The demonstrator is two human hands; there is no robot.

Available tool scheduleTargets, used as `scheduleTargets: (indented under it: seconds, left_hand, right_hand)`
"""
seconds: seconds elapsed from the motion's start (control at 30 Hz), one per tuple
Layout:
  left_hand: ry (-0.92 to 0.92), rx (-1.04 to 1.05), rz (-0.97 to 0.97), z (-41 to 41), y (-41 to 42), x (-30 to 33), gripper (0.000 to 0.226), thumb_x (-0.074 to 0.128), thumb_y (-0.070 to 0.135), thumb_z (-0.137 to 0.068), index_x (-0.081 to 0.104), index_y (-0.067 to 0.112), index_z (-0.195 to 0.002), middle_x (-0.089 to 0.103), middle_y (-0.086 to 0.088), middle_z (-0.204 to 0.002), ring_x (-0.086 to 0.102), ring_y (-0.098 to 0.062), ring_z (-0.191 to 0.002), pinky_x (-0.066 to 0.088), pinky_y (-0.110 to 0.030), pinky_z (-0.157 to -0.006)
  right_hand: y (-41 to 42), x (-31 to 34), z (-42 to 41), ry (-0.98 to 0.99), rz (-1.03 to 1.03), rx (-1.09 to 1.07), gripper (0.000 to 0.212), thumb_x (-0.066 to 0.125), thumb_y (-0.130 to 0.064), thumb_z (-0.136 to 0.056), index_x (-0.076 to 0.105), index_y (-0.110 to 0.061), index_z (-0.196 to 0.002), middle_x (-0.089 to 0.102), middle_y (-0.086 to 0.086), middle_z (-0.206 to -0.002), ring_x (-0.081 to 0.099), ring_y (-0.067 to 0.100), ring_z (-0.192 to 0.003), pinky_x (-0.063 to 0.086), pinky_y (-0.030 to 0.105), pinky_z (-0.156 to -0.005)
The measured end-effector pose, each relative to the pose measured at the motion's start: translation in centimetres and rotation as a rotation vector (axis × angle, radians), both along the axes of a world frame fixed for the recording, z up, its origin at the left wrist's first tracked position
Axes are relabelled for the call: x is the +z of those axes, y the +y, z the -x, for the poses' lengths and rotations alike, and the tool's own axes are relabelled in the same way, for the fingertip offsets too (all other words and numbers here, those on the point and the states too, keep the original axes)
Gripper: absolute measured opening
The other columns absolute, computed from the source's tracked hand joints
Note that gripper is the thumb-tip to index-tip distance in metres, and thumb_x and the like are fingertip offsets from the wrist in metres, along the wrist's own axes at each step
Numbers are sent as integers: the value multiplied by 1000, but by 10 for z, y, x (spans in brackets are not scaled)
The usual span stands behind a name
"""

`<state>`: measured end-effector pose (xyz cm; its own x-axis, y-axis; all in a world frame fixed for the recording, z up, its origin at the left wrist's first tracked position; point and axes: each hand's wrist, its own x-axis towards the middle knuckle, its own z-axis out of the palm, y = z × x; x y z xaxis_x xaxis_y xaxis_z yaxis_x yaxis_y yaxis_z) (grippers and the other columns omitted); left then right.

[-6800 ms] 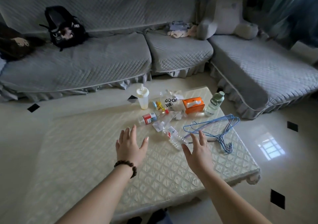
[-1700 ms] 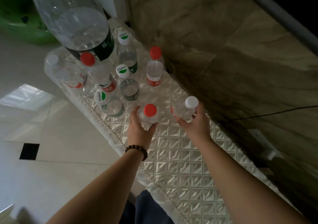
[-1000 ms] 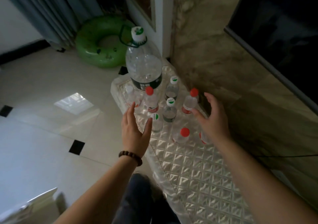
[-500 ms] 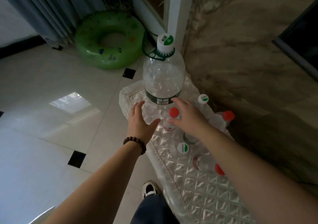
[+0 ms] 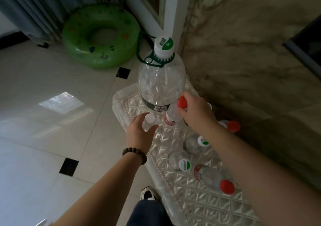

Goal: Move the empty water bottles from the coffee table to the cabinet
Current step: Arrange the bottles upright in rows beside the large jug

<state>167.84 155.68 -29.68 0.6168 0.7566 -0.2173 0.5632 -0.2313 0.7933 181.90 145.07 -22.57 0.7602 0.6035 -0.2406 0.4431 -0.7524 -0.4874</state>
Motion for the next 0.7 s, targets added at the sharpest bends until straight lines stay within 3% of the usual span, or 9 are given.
scheduleTargets:
  seconds: [0.3, 0.43, 0.5, 0.6, 0.7]
  left_hand:
    - [-6, -15, 11, -31, -12, 3, 34, 72, 26, -79, 62, 23, -111, 61, 2, -113, 49, -9, -95, 38, -24, -81]
    - [16, -51, 7, -31, -12, 2, 38, 71, 26, -81, 59, 21, -116, 59, 1, -118, 48, -9, -96, 35, -22, -80]
    - [18, -62, 30, -27, -11, 1, 50, 73, 27, -79, 54, 22, -125, 55, 1, -126, 50, -12, -108, 40, -25, -87]
    - [86, -41, 69, -10, -15, 2, 70, 73, 27, -81, 37, 23, -141, 42, -3, -144, 45, -19, -126, 42, -40, -104]
    - [89, 18, 31, 21, -31, 9, 61, 64, 12, -85, 37, 19, -139, 36, -5, -144, 43, -22, -128, 40, -42, -106]
  right_hand:
    - [9, -22, -1, 20, 98, 28, 22, 58, -19, -91, 50, -10, -110, 63, 15, -103, 60, 32, -96, 46, 37, -76]
    - [-4, -17, -3, 79, 38, 72, 44, 68, -23, -84, 50, -17, -124, 63, 10, -114, 60, 28, -105, 50, 39, -87]
    - [-17, -7, -6, 98, -22, 55, 55, 71, -25, -82, 47, -21, -131, 60, 6, -124, 58, 25, -111, 48, 36, -90]
    - [-45, 6, -8, 136, -136, 0, 50, 72, -26, -81, 54, -19, -127, 61, 7, -124, 59, 21, -111, 50, 40, -94]
    - [-78, 7, -2, 172, -149, -19, 43, 74, -28, -79, 60, -18, -118, 64, 5, -116, 62, 20, -106, 53, 43, -89]
